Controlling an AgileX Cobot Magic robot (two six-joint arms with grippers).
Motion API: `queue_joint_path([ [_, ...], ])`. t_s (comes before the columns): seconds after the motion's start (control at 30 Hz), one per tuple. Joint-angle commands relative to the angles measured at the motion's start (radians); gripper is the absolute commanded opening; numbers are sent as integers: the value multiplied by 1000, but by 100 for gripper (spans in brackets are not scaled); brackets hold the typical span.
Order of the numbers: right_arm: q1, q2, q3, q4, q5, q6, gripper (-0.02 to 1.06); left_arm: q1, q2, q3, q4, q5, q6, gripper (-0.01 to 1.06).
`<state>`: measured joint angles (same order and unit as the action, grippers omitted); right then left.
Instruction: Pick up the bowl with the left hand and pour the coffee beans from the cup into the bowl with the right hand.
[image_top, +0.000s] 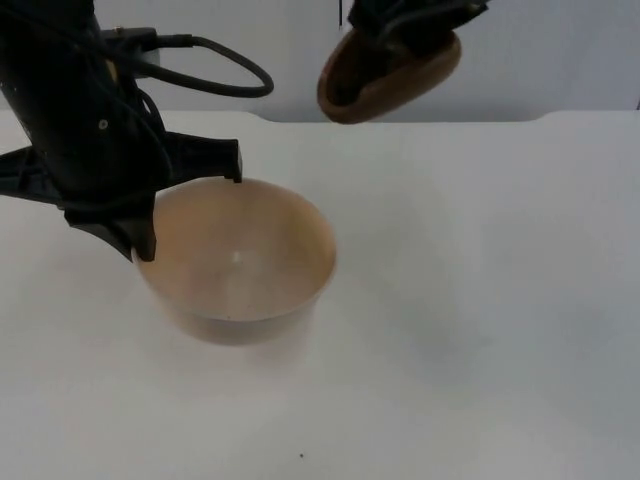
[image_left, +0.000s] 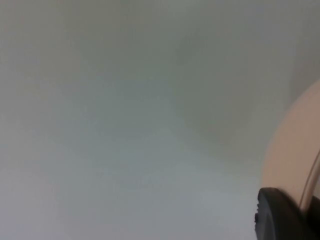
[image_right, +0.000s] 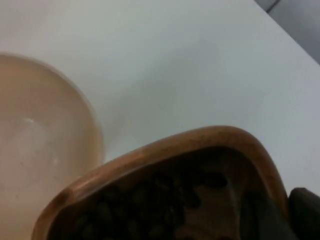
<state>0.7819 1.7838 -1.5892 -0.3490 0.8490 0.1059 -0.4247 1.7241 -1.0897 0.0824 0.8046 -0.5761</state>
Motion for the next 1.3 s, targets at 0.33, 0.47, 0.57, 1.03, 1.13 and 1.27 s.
queue_joint_path([
  [0.33, 101, -4, 3, -186, -69, 22, 0, -5, -9, -2, -18, -10, -9, 0],
  [0.47, 103, 10, 3, -229, -84, 56, 0, -5, -9, -2, -21, -10, -9, 0],
  [0.57, 103, 35, 3, -231, -77, 63, 0, -5, -9, -2, -22, -10, -9, 0],
  [1.03, 115, 89, 3, -448, -111, 174, 0, -5, -9, -2, -38, -18, -9, 0],
  [1.13, 128, 89, 3, -489, -104, 174, 0, -5, -9, -2, -41, -22, -9, 0],
  [1.27, 156, 89, 3, -558, -64, 177, 0, -5, -9, -2, -48, -23, -9, 0],
])
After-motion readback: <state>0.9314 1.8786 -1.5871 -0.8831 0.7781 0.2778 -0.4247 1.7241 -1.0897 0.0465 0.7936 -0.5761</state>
